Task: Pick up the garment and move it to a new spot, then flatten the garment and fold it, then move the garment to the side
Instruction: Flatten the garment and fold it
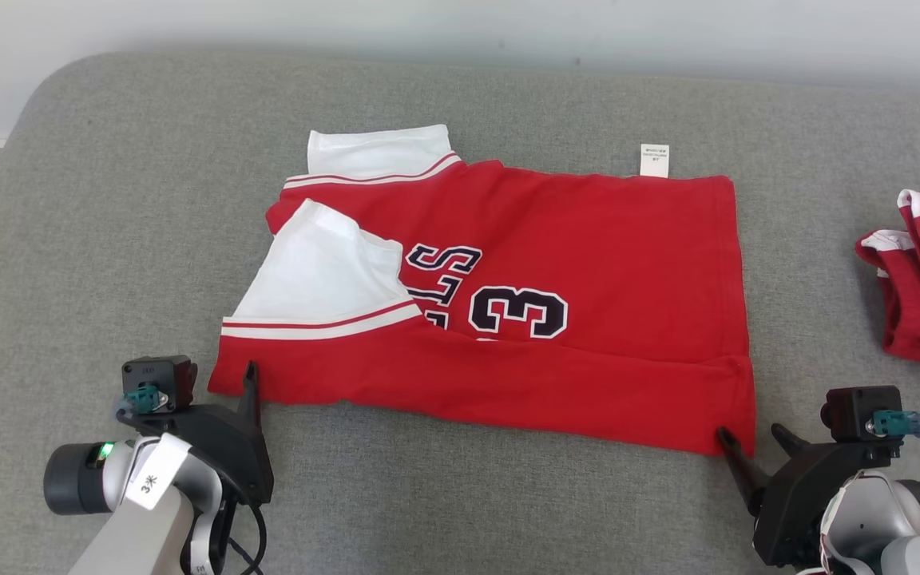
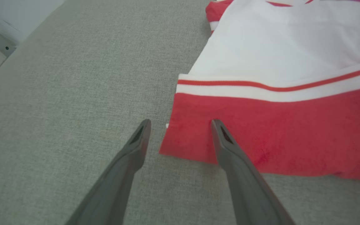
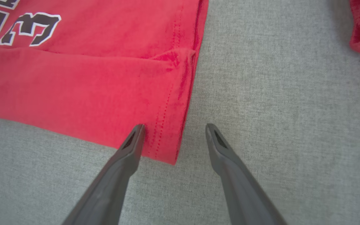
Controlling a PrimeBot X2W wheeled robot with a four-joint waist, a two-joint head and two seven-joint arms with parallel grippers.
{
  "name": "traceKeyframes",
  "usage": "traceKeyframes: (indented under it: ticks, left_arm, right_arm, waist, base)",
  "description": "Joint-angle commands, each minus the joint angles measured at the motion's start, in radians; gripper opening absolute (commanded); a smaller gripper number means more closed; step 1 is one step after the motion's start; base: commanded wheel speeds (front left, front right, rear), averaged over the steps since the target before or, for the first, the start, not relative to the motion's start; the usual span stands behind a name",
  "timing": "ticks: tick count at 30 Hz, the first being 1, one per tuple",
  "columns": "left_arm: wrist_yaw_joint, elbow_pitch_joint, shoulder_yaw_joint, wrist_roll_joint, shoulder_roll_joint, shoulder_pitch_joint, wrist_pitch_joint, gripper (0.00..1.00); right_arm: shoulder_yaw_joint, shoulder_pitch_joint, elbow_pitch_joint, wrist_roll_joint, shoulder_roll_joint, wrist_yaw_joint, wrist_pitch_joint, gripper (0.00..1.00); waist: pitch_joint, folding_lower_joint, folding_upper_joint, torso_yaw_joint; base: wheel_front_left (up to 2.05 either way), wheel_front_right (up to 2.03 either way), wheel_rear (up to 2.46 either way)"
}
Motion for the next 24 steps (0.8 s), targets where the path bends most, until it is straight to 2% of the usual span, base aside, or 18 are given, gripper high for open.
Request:
traceKeyframes:
  ticks: [1, 10, 24]
  left_arm:
    - [-0.005, 0.009, -0.001, -0.003, 0.002, -0.011, -0.009, 1.00]
    - [-0.017, 0.079, -0.004, -0.014, -0.003, -0.039, -0.028, 1.00]
    - [-0.042, 0.161, -0.014, -0.043, -0.020, -0.067, 0.018, 1.00]
  right_arm:
    - [-0.002, 0.010, 0.003, 0.003, 0.002, 0.000, 0.003, 1.00]
    - [0.010, 0.008, 0.030, 0.027, 0.005, 0.000, 0.002, 1.00]
    - [0.051, -0.011, 0.069, 0.028, 0.005, 0.000, 0.002, 1.00]
  waist:
    - [0.001, 0.0000, 0.0000, 0.002]
    - [0.000, 0.0000, 0.0000, 0.008]
    - [0.014, 0.0000, 0.0000, -0.002]
  base:
    - [0.00, 0.00, 0.00]
    - [0.00, 0.00, 0.00]
    - [0.00, 0.00, 0.00]
